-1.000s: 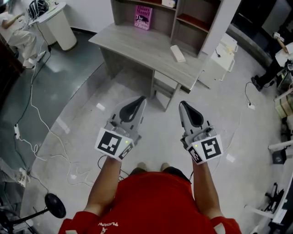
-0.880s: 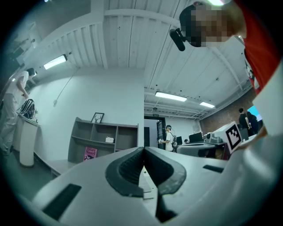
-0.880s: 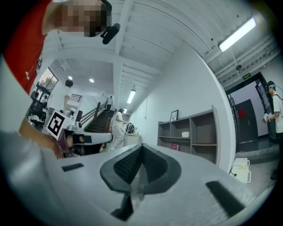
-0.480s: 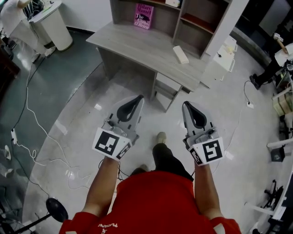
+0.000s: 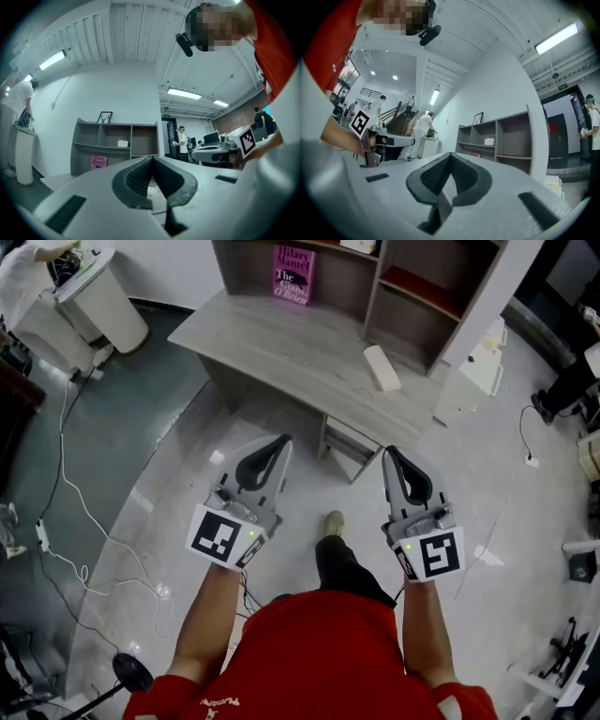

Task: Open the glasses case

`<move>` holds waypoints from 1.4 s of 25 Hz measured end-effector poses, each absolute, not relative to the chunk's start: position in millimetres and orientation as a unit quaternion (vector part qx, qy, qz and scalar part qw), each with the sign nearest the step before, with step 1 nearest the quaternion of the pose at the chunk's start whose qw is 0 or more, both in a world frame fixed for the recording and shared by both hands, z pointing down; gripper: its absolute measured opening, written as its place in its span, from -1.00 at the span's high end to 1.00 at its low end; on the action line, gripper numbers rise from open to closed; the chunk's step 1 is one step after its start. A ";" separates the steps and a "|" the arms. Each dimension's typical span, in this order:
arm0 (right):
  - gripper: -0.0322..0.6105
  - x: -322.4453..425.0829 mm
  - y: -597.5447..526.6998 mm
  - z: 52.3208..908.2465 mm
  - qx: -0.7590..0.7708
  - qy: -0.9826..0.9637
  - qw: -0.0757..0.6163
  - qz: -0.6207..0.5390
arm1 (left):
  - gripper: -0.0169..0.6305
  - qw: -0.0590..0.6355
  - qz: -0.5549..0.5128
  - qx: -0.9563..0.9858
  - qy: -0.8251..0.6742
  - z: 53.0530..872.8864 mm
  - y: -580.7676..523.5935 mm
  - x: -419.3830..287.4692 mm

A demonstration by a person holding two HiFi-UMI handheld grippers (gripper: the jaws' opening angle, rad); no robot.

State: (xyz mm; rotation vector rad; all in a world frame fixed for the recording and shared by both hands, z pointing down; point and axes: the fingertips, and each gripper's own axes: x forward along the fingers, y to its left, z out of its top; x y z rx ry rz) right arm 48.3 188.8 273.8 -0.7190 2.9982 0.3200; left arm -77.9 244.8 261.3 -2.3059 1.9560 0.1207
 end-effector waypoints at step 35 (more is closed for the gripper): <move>0.89 -4.9 -113.9 356.9 -0.332 0.938 -0.082 0.063 | 0.92 0.010 -0.068 -0.847 0.527 364.3 -108.8 -119.7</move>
